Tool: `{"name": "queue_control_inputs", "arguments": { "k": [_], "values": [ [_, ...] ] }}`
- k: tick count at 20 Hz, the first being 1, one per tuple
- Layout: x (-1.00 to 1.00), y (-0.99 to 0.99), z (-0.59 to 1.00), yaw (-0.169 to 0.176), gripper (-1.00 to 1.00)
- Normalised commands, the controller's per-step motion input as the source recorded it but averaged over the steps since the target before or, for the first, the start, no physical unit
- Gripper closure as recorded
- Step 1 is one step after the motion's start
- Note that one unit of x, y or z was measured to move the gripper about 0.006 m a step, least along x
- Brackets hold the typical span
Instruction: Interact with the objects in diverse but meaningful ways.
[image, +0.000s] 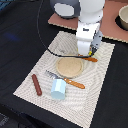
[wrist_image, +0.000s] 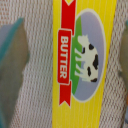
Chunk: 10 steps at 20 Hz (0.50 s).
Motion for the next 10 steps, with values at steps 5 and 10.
{"name": "queue_control_inputs", "arguments": {
  "k": [5,10],
  "values": [
    [0.25,0.35,1.00,-0.054,-1.00],
    [0.16,0.18,1.00,-0.067,-1.00]
  ]
}}
